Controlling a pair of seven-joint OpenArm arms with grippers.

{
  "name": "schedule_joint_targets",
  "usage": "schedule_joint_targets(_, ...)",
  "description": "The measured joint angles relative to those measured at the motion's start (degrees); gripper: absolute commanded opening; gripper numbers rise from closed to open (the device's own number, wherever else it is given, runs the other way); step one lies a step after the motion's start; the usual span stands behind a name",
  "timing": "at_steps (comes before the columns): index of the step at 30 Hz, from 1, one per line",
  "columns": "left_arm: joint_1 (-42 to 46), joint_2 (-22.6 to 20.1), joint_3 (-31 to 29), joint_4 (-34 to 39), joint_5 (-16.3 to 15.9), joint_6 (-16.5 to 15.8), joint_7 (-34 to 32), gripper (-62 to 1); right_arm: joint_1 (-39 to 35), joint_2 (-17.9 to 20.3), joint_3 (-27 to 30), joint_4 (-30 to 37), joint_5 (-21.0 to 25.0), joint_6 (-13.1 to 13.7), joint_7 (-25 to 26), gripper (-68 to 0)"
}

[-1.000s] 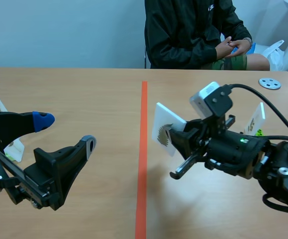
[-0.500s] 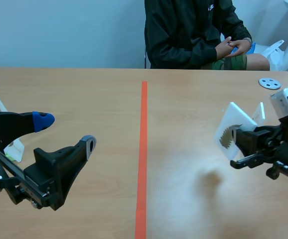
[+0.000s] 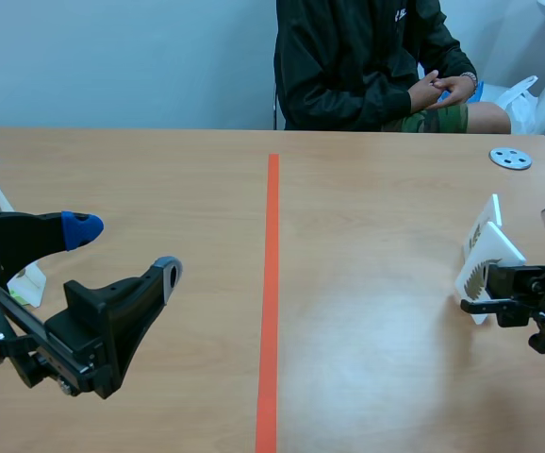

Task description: Sort the leaf by its shape. The table is split by an orange tape line. A compound leaf with several leaflets goes to the left side, a simple leaf with one blade goes to the right side. Return to the home posture when a red brick is placed on the table.

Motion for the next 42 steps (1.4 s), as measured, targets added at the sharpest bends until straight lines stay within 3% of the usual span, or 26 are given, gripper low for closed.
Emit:
schedule_joint_targets(5, 0.0, 0.0, 0.0, 0.0, 0.0, 0.0, 0.0, -3.7, 3.2, -0.3, 0.0, -2.7, -2.5, 0.0, 1.5, -66.2)
schedule_joint_targets(14, 0.0, 0.0, 0.0, 0.0, 0.0, 0.0, 0.0, -3.7, 4.0, -2.2, 0.0, -5.4, -3.0, -0.8, 2.4, -66.2)
schedule_joint_targets(18, 0.0, 0.0, 0.0, 0.0, 0.0, 0.0, 0.0, -3.7, 4.1, -2.2, 0.0, -5.4, -3.0, -4.7, 2.4, -65.1)
schedule_joint_targets(30, 0.0, 0.0, 0.0, 0.0, 0.0, 0.0, 0.0, -3.7, 4.0, -2.1, 0.0, -5.4, -4.3, -6.2, 2.4, -65.0)
schedule_joint_targets(33, 0.0, 0.0, 0.0, 0.0, 0.0, 0.0, 0.0, -3.7, 4.0, -2.1, 0.0, -5.4, -4.3, -6.2, 2.4, -60.6)
schedule_joint_targets(39, 0.0, 0.0, 0.0, 0.0, 0.0, 0.0, 0.0, -3.7, 4.0, -2.1, 0.0, -5.4, -4.3, -6.2, 2.4, -59.2)
schedule_joint_targets(42, 0.0, 0.0, 0.0, 0.0, 0.0, 0.0, 0.0, -3.7, 4.0, -2.1, 0.0, -5.4, -4.3, -6.2, 2.4, -52.9)
